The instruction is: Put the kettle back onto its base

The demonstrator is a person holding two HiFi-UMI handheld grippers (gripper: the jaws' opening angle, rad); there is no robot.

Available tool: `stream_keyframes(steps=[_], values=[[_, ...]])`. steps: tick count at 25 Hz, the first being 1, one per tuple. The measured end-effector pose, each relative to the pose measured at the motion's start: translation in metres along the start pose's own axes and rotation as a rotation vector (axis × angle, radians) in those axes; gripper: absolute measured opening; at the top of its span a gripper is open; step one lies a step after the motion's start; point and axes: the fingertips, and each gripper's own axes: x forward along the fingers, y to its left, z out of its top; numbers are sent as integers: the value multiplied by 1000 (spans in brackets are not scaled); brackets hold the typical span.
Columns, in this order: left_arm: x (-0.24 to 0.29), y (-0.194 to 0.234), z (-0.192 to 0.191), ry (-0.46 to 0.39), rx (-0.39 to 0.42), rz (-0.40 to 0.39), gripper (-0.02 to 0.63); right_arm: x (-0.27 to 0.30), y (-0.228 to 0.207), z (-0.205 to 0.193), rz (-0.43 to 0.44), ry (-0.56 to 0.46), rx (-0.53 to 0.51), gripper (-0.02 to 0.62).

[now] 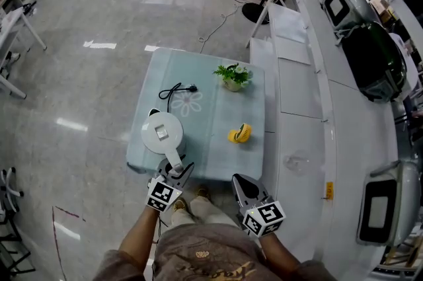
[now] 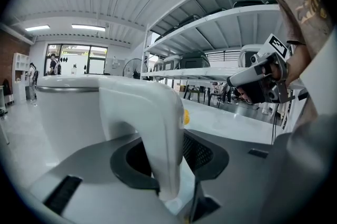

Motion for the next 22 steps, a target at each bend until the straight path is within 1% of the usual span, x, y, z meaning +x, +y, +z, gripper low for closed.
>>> stream_keyframes(steps=[2,6,10,13,18,22], values=[[0,0,0,0,6,2,144,0,4,-2,5,1,0,-8],[-5,-1,-5,19,8,1,175,-2,11,-3,16,2,-2,-8],[-19,7,-11,27,-10,32,188,-4,15,-5,21,4,-4,-8],[-31,10,-10,27,-8,47,199,-2,17,-6,27,5,-5,-8],[-57,15,1,21,1,69,207,8,26,-3,57,-4,-9,-8],[-84,23,18,-4,-16,95,207,16,34,6,79,-21,-20,-8]])
